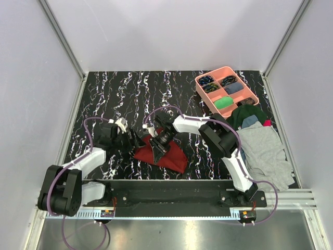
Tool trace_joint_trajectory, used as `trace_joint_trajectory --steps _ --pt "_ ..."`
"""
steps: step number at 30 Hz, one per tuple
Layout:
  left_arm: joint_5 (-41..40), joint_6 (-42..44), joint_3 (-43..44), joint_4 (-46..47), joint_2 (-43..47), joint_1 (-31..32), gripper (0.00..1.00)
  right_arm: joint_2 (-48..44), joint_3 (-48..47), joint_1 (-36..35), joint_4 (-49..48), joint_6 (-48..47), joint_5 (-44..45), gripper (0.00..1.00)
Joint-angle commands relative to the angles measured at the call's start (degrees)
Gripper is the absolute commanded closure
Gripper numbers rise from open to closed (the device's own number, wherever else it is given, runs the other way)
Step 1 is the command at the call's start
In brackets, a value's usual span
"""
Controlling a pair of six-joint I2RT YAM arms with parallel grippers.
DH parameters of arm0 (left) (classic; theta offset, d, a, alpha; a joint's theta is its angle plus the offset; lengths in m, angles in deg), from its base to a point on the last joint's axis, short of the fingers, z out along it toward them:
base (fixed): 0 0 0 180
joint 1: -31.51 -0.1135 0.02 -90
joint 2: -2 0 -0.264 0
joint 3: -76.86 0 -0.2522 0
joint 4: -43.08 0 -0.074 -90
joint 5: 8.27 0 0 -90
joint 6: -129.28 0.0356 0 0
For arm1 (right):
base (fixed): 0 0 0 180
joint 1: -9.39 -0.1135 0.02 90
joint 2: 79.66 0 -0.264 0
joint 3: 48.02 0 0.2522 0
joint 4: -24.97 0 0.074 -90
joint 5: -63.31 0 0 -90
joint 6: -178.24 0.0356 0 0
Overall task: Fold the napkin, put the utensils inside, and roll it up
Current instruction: Roll the napkin with the utensil
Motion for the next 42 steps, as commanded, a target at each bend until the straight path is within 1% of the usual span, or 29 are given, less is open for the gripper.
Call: trace_joint_trajectory --steps 1,7,11,13,14,15,17,18,19,21,22,23,25,26,27,28,29,30,31,32,33,34,35,36,37,38,42 --pt "2.8 0.2 0.0 4.5 -3.5 0.7 0.24 3.2 -2.5 1.5 2.3 1.3 -7.0 0.70" --pt "3.1 0.4 0.0 5.7 -6.6 1.6 0.28 4.7 -3.2 2.3 2.3 1.0 -7.3 0.70" --pt "4.4 0.2 0.4 6.8 -8.1 2.3 0.37 5.4 -3.6 2.8 2.2 0.9 -6.9 0.68" --pt "5.2 0.4 0.3 6.8 -8.8 2.7 0.48 5.4 -3.8 3.1 2.0 1.0 -6.1 0.66" --pt "5.6 0.3 0.2 6.8 -9.1 3.1 0.51 5.2 -3.9 3.3 1.7 1.2 -5.5 0.66" --pt "5.8 0.3 0.1 6.8 -9.3 3.4 0.60 5.0 -3.9 3.5 1.7 1.3 -5.0 0.64" --pt "6.3 -0.1 -0.1 6.7 -9.5 3.5 0.70 4.3 -4.1 3.8 1.2 1.5 -4.6 0.62" --pt "6.3 -0.2 -0.1 6.7 -9.5 3.6 0.80 4.1 -4.1 4.2 1.2 1.7 -3.8 0.62" --pt "6.3 -0.3 -0.1 6.1 -9.5 3.6 0.84 3.8 -4.4 4.4 1.3 1.9 -3.3 0.62" --pt "5.9 -0.3 0.1 5.7 -9.6 3.6 0.90 2.6 -4.6 4.8 1.0 2.0 -1.8 0.58" --pt "5.7 -0.3 0.2 5.3 -9.8 3.6 0.95 2.0 -4.7 4.8 0.9 2.0 -1.3 0.56" --pt "5.3 -0.3 0.5 4.9 -10.1 3.6 0.97 0.4 -4.5 5.0 0.7 2.1 -0.1 0.48" --pt "4.5 0.0 1.3 3.0 -10.6 3.6 1.00 -1.5 -3.6 4.9 0.0 2.4 1.6 0.43" --pt "3.9 0.1 2.2 2.4 -11.0 3.6 1.00 -4.2 -3.2 4.9 -0.9 2.4 2.5 0.41" --pt "3.6 0.2 2.5 2.2 -11.1 3.6 1.00 -5.8 -2.5 4.9 -2.0 2.7 5.4 0.35" --pt "3.3 0.2 2.9 0.3 -11.4 3.6 1.00 -7.7 0.0 4.8 -3.4 3.3 6.9 0.32" --pt "3.0 0.3 3.8 -0.4 -11.7 3.6 1.00 -11.5 1.4 4.8 -6.3 3.3 8.2 0.30" --pt "2.8 0.3 4.2 -1.1 -11.8 3.6 1.00 -13.7 3.0 4.8 -8.3 3.5 11.7 0.27" --pt "2.4 0.3 5.4 -2.9 -12.0 3.6 1.00 -16.0 7.0 4.6 -10.7 4.0 13.7 0.25" --pt "1.4 0.3 5.9 -4.1 -12.7 3.5 1.00 -20.8 9.2 4.3 -15.4 3.8 17.5 0.25" --pt "1.3 0.5 6.5 -5.1 -13.2 3.5 1.00 -23.1 13.9 3.5 -18.0 3.4 20.3 0.24" --pt "1.1 0.9 8.0 -7.1 -13.8 3.5 1.00 -25.3 16.3 1.1 -22.5 2.3 23.0 0.23" --pt "1.1 1.3 8.7 -8.0 -14.9 3.4 1.00 -29.5 18.4 -1.1 -24.2 1.0 29.6 0.23" --pt "1.2 1.5 9.3 -9.2 -15.5 3.3 1.00 -31.2 21.9 -3.1 -25.5 -1.9 32.8 0.23" --pt "1.2 2.0 10.5 -9.9 -16.1 2.9 1.00 -32.6 23.1 -5.2 -27.3 -3.3 35.9 0.23" --pt "1.5 2.2 11.0 -10.5 -17.3 2.8 1.00 -34.2 24.1 -9.4 -28.0 -4.4 40.7 0.23" --pt "2.9 2.9 13.0 -12.1 -19.1 2.1 1.00 -34.5 26.2 -16.2 -29.5 -7.0 47.5 0.28"
